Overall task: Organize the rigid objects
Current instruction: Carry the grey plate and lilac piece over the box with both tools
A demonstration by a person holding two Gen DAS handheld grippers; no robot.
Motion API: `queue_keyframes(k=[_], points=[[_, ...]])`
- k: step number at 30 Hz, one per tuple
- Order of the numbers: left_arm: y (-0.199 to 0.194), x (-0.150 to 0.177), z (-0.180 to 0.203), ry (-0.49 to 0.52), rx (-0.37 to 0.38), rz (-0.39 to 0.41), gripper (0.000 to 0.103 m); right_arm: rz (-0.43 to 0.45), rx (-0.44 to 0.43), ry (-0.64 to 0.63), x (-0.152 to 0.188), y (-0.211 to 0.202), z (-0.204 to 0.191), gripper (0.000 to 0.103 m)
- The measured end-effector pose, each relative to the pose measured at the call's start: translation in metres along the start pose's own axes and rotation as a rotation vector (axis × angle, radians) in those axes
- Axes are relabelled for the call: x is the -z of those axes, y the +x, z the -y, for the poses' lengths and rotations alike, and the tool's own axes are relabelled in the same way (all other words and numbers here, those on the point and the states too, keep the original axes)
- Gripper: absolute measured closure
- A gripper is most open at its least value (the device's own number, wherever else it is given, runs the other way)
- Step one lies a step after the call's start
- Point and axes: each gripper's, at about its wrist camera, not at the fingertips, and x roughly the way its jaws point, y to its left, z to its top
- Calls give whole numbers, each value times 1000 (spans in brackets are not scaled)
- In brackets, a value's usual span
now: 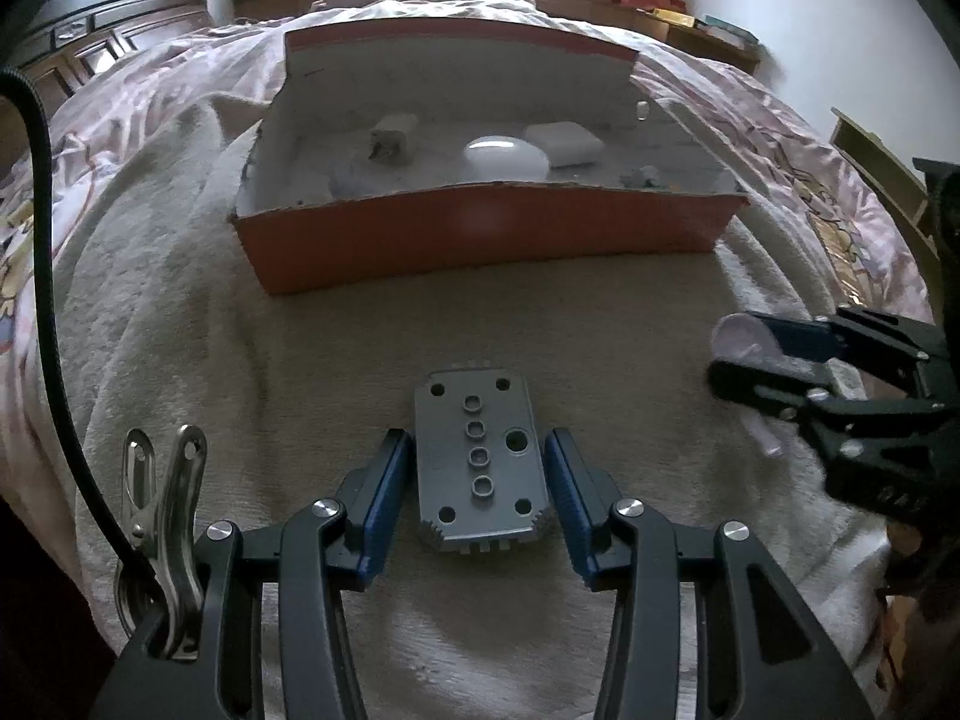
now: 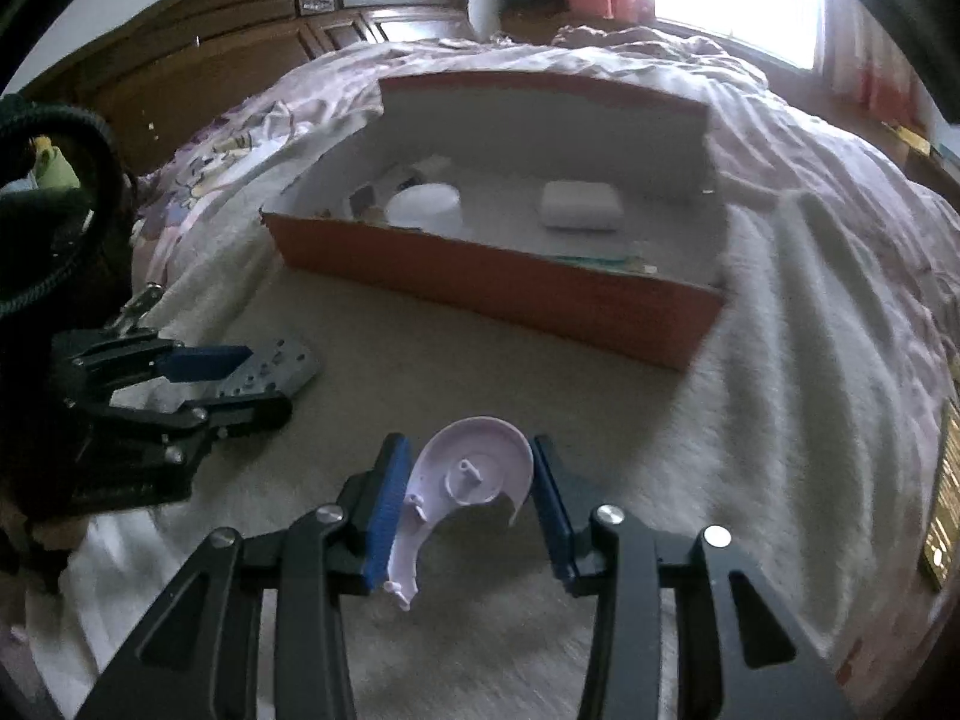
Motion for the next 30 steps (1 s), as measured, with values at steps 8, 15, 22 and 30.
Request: queue_keyframes(k=[8,15,22,30], points=[[3,3,-1,15,-15,0,56,-49,43,5,6,15,-13,41],[2,8,2,36,-23,-5,55,-77,83,20,19,16,-19,23],[3,9,4,50,-35,-3,55,-90,98,43,18,19,-21,14],[1,8,2,40,-25,9,58,-61,145,28,14,16,-24,62]])
